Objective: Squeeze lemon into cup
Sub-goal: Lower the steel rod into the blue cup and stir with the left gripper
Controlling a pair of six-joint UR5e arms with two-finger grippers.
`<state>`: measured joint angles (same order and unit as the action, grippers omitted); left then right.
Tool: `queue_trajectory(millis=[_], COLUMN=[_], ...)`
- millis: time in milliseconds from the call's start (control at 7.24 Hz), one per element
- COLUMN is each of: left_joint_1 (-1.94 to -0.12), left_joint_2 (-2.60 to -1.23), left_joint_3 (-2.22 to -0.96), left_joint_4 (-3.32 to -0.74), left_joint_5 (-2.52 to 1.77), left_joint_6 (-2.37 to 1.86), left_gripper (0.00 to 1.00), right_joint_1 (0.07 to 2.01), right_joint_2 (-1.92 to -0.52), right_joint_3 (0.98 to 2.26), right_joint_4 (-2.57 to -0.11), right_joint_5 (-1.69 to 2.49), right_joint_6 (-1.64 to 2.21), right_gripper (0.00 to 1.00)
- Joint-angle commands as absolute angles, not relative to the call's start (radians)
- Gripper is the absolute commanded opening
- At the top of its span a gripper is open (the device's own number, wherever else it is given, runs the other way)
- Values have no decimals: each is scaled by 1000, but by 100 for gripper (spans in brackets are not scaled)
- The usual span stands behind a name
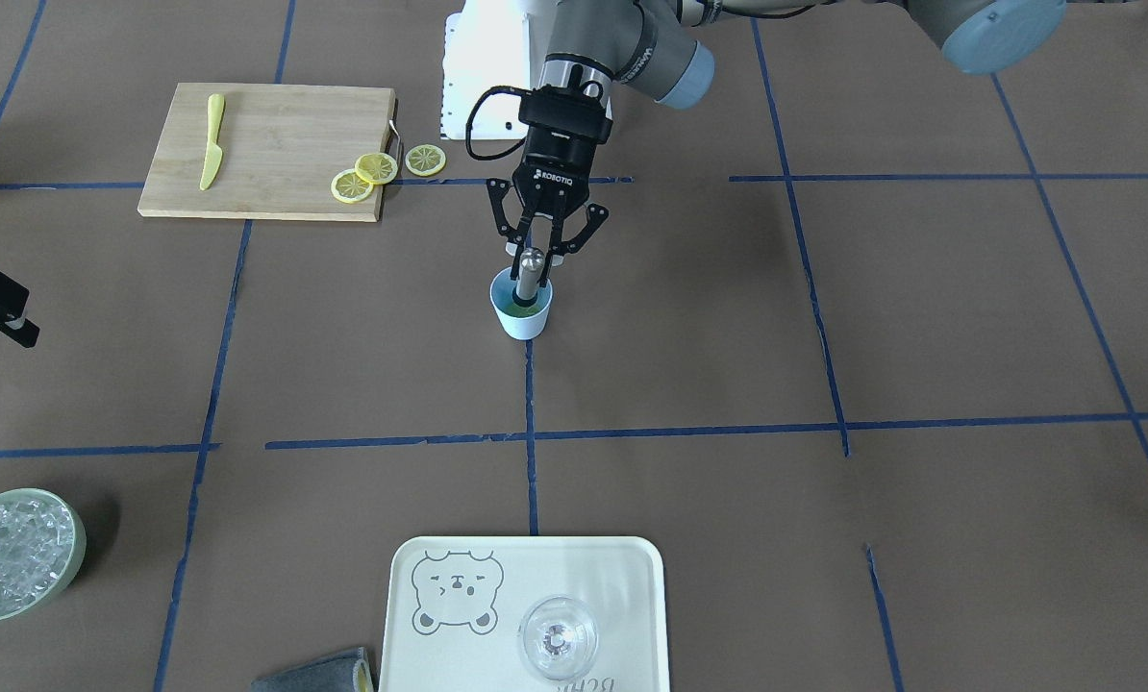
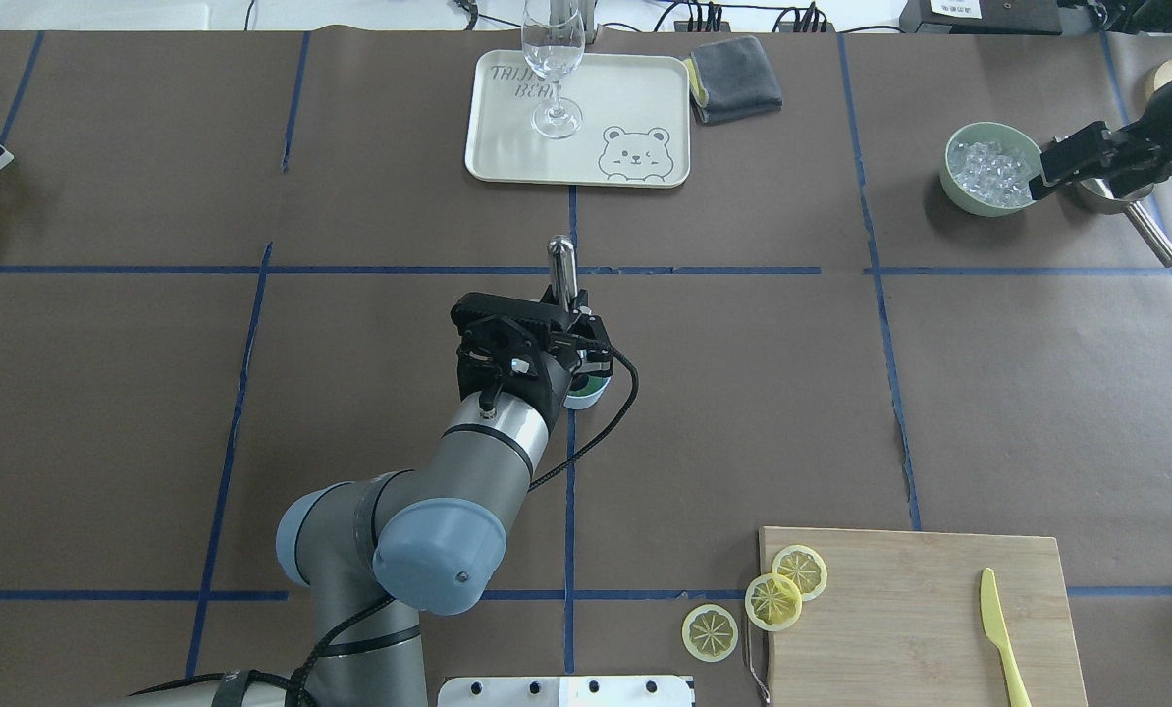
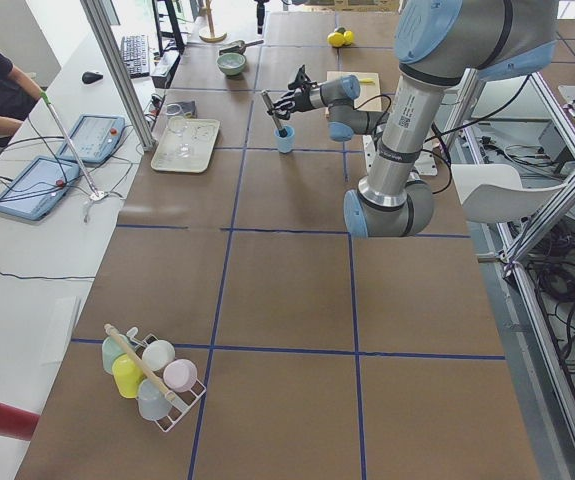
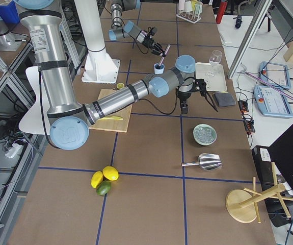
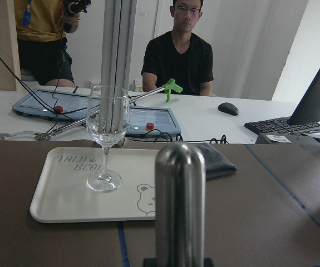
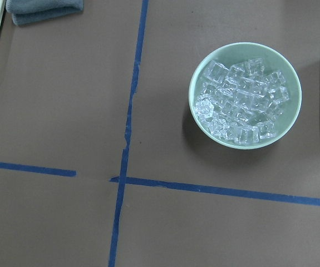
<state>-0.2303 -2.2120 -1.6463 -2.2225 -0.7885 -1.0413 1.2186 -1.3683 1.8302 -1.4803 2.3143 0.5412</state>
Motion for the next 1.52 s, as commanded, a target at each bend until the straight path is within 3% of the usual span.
queue_trajectory(millis=[0,414,967,1381], left_joint_1=[-222,-222,-270,-340], left_joint_2=[-2212,-2210,-2207,-2154], left_joint_3=[-1611,-1638,-1824,-1858], left_joint_4=[-2247,-2255,-2247,-2244], left_joint_5=[-788,-793,-799,-897], left_joint_6=[-1042,-1025,-898,-888], left_gripper=[0,0,0,0], right_joint_1=[1218,1221,1224,1226], right_joint_2=[-1368,-1367,-1364,-1362], right_joint_3=[1829,1827,1832,1832], right_joint_4=[-1480,-1480,-1480,-1480], right_joint_5=[2315,2313,2313,2312], right_joint_6=[540,540,540,540], right_gripper=[100,100,100,100])
